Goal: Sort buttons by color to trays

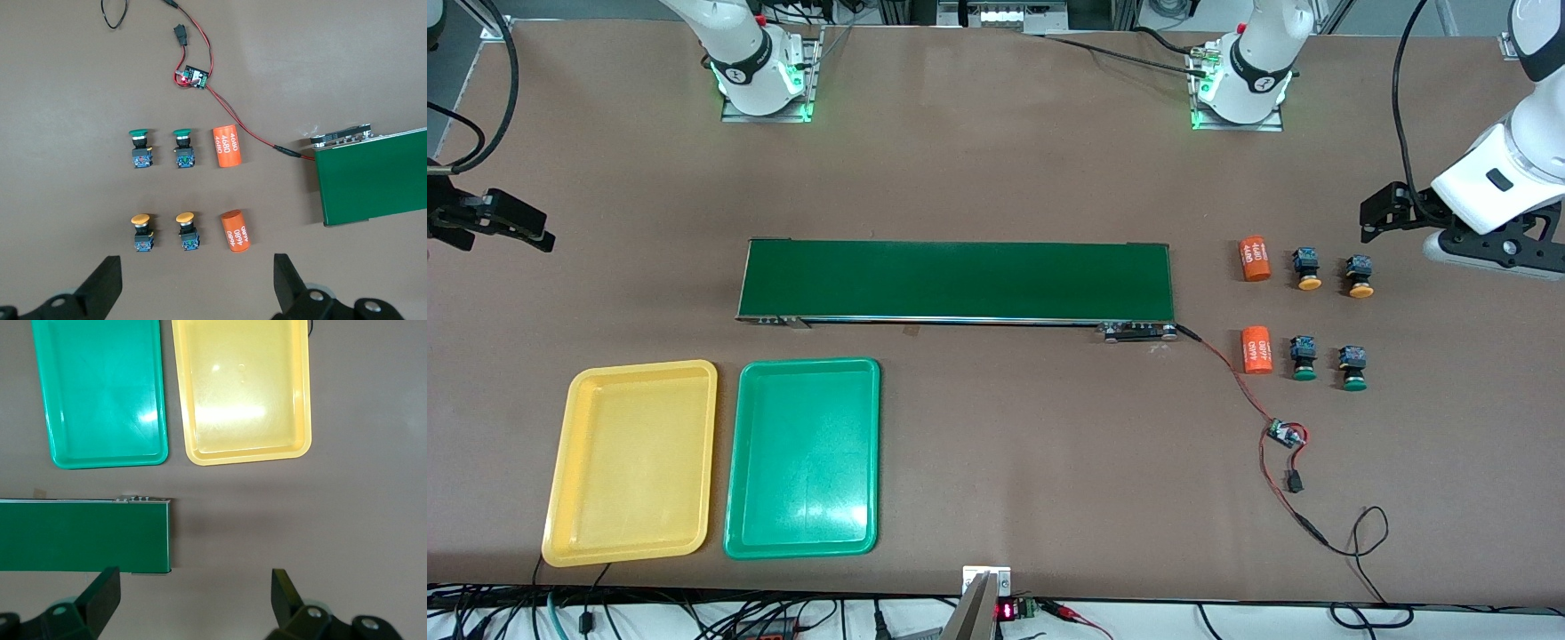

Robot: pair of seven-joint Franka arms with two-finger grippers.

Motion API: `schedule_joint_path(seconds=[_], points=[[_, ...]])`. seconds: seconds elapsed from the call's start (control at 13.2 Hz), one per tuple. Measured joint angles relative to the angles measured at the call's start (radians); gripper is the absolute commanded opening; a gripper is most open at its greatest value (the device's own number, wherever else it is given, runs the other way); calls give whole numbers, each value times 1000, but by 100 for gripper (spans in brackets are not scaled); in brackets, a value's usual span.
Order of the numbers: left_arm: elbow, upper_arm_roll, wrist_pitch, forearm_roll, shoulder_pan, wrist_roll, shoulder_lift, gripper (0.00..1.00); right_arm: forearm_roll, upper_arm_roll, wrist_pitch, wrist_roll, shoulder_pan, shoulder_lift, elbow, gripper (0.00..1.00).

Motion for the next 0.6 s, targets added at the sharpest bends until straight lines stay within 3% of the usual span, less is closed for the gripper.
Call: schedule_joint_path(seconds=[0.6], points=[[0,1,0,0,1,0,0,100,0,1,6,0,1,0,0,100]])
